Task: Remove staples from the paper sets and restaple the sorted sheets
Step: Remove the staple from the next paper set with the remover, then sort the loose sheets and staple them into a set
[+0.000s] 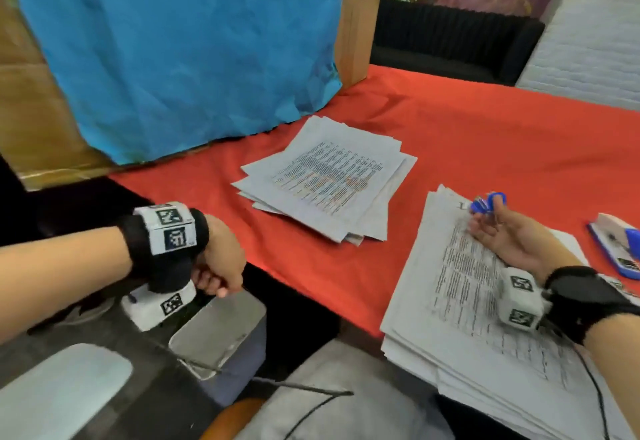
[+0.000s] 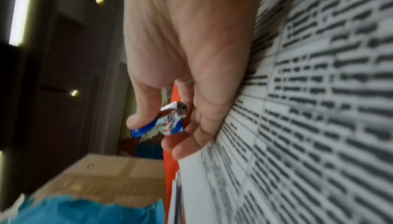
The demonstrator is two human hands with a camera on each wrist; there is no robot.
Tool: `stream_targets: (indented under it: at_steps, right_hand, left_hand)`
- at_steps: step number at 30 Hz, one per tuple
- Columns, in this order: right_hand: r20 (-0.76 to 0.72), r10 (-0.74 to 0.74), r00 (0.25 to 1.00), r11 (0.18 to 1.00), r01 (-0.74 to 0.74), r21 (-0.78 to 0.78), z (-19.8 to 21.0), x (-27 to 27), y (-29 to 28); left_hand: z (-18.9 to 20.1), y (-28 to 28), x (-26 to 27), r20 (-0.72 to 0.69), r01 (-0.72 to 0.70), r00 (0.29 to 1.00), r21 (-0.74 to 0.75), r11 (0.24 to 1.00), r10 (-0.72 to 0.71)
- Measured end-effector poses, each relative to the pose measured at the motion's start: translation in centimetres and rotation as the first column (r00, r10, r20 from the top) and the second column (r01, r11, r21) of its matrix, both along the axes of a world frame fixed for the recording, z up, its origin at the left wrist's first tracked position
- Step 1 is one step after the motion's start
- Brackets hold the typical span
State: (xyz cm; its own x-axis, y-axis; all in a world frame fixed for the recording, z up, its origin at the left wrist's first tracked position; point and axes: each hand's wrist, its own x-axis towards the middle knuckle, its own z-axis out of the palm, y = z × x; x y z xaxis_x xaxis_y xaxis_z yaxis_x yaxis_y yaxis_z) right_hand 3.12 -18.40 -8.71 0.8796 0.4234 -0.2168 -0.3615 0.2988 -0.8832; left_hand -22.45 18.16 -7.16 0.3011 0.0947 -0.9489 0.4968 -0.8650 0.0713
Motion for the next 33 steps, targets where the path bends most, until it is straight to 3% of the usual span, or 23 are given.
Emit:
stream_targets:
  at_steps: [1,3,5,7,11,13,16,18,20,21,23,25,27,29,31,32,33]
  right_hand:
    - [-0.003,0.003,1.0,0.999,-0.003,0.054,0.0,-0.1,-0.2]
    - [-0.025,-0.012,1.0,0.988,0.016,0.152,-0.3,-0.3,-0.5]
    - [-0.043,-0.012,0.999,0.981,0.02,0.191,-0.4,-0.4,-0.7]
    - [-0.039,0.009,0.999,0.976,0.0,0.218,-0.4,-0.5,-1.0]
    - [-0.056,-0.086,0.995,0.961,0.097,0.257,0.0,-0.6,-1.2]
    - [-0.085,-0.157,0.984,0.948,0.174,0.268,1.4,-0.8,-1.5]
    - [-0.042,-0.149,0.988,0.987,0.151,0.052,4.0,-1.1,-3.4]
    - [0.086,-0.067,0.994,0.962,0.088,-0.258,4.9,-0.9,-6.0]
    - [0.216,-0.027,0.976,0.812,0.148,-0.565,5.5,-0.5,-9.4]
    - [0.292,0.022,0.956,0.677,0.201,-0.708,5.8,-0.5,-11.0]
    - [0.318,0.187,0.929,0.25,0.268,-0.93,6.2,-0.4,-14.1]
    - [0.175,0.279,0.944,-0.15,0.223,-0.963,6.6,-1.1,-16.1]
    - [0.057,0.296,0.953,-0.359,0.166,-0.918,6.7,-1.9,-16.9]
    - [0.028,0.296,0.955,-0.445,0.164,-0.88,7.1,-2.6,-17.0]
    - [0.139,0.302,0.943,-0.435,0.266,-0.86,7.7,-3.1,-16.6]
    - [0.232,0.292,0.928,-0.373,0.334,-0.865,7.9,-3.2,-16.0]
    - [0.317,0.261,0.912,-0.24,0.379,-0.894,8.0,-3.3,-15.3]
  left_hand:
    - [-1.4,1.2,-1.1,-0.002,0.028,1.0,0.104,0.994,-0.028]
    - [-4.0,3.0,-2.4,0.176,0.057,0.979,0.267,0.962,-0.107]
    - [-6.0,3.9,-2.8,0.409,-0.017,0.905,0.311,0.95,-0.117]
    - [-7.1,4.2,-2.9,0.494,-0.109,0.868,0.298,0.948,-0.055]
    - [-5.4,2.2,-2.3,0.357,0.071,0.919,0.274,0.959,-0.17]
    - [-2.6,0.2,-1.6,0.24,0.162,0.95,0.171,0.972,-0.2]
    - [3.1,-4.0,-0.3,0.197,0.208,0.962,-0.078,0.975,-0.19]
    - [6.0,-6.5,1.7,0.378,0.22,0.916,-0.185,0.958,-0.138]
    - [7.3,-9.0,4.6,0.585,0.158,0.809,-0.303,0.94,0.053]
    - [7.4,-10.3,6.2,0.627,0.106,0.759,-0.386,0.916,0.177]
    - [7.0,-12.9,9.3,0.599,-0.013,0.704,-0.526,0.85,0.382]
    - [6.2,-15.3,12.1,0.516,-0.143,0.685,-0.597,0.789,0.514]
    - [5.9,-17.2,14.1,0.399,-0.268,0.653,-0.673,0.689,0.644]
    - [6.0,-18.5,15.4,0.372,-0.344,0.593,-0.685,0.642,0.714]
    - [5.7,-19.1,16.5,0.41,-0.378,0.545,-0.658,0.651,0.731]
    - [5.4,-19.0,16.9,0.427,-0.391,0.522,-0.65,0.652,0.739]
    - [5.1,-19.0,17.2,0.434,-0.405,0.504,-0.645,0.649,0.746]
